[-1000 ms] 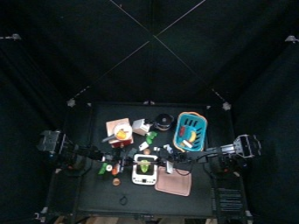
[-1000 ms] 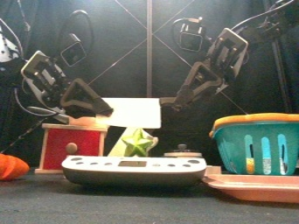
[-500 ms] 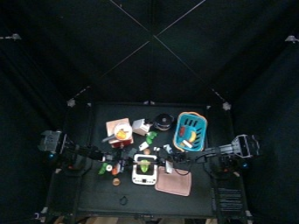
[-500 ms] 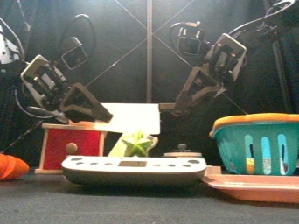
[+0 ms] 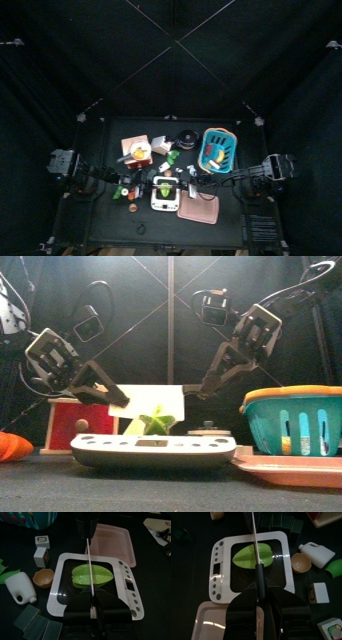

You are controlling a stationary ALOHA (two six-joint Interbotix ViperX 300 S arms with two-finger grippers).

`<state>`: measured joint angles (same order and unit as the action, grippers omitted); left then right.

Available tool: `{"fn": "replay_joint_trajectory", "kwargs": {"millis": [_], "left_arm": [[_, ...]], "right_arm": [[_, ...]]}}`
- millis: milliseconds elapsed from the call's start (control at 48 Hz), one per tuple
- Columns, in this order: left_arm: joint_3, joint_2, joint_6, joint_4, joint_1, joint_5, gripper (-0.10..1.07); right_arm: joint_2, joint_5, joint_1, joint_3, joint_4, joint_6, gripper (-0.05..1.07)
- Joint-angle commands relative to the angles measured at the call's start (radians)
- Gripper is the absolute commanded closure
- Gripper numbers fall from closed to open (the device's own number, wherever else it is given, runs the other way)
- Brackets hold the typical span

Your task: Cut starfruit

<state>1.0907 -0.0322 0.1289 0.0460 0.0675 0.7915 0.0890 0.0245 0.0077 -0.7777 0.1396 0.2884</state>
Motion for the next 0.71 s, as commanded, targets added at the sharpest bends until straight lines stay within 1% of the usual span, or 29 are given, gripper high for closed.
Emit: {"fn": "replay_joint_trajectory", "kwargs": {"millis": [0,688], "left_arm": [[-0.029,-0.002,0.0,0.002,0.002,0.005,0.63],[-0.035,-0.003,0.002,0.0,0.002,-0.023,0.63]], "right_arm": [[0.011,0.003,-0.014,0.021,0.002,0.0,0.55],[-0.009,0.003,-0.015,0.02,0.002,0.0,0.55]]}}
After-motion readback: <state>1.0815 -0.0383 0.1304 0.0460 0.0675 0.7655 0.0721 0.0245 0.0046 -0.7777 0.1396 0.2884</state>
